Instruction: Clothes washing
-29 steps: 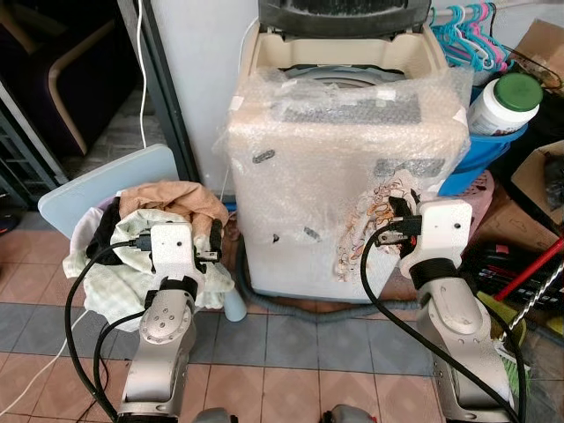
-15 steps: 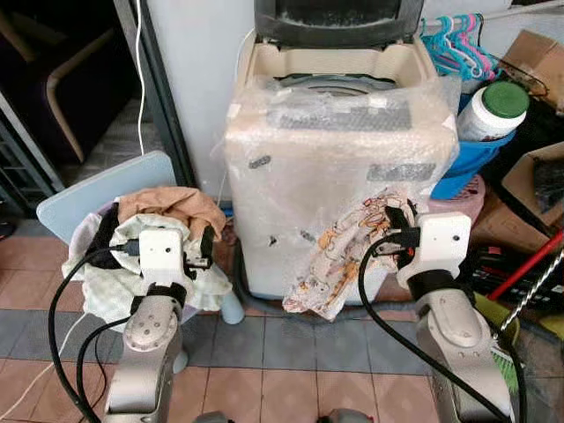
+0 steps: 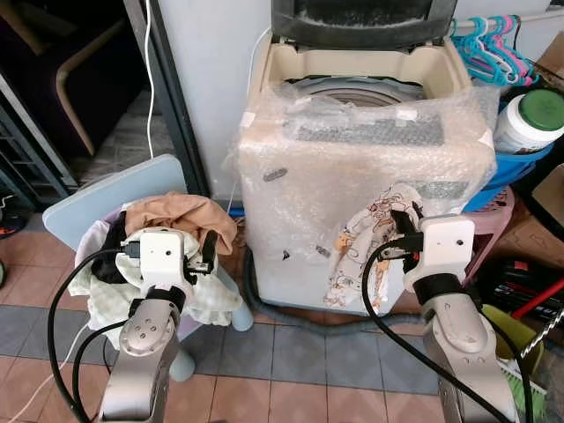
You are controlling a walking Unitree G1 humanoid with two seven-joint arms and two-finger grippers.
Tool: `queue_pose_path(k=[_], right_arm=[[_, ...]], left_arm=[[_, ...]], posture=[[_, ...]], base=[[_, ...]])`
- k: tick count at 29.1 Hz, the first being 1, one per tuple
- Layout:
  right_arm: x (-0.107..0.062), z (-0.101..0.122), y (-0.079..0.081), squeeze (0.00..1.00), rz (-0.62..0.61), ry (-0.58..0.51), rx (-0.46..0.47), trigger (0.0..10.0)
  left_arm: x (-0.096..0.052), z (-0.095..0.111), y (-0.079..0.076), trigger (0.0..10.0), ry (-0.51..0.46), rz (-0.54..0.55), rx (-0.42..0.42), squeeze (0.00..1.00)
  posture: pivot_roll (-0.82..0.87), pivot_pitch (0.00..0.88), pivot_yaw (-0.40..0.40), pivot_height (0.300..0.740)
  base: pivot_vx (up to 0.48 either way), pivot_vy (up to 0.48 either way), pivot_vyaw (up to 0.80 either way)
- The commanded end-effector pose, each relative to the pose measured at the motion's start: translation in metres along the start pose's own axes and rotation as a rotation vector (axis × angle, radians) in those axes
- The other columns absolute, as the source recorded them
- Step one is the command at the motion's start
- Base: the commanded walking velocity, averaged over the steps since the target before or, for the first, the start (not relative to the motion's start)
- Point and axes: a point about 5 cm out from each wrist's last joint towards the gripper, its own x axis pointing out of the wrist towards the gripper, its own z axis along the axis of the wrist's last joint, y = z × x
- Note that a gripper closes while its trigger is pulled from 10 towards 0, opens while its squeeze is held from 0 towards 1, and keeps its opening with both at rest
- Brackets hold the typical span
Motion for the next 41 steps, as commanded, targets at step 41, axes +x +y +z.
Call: queue_pose_path(k=[41], right_arm=[[-0.027,-0.021,-0.005,0.00,-0.054,0.091,0.045,10.0]], left_arm=[[-0.010,-0.014,0.009,10.0,0.042,-0.030,0.068,0.00]], posture=[[-0.06,0.025,0.053,0.740]], base=[[0.042,0.000,-0.13]])
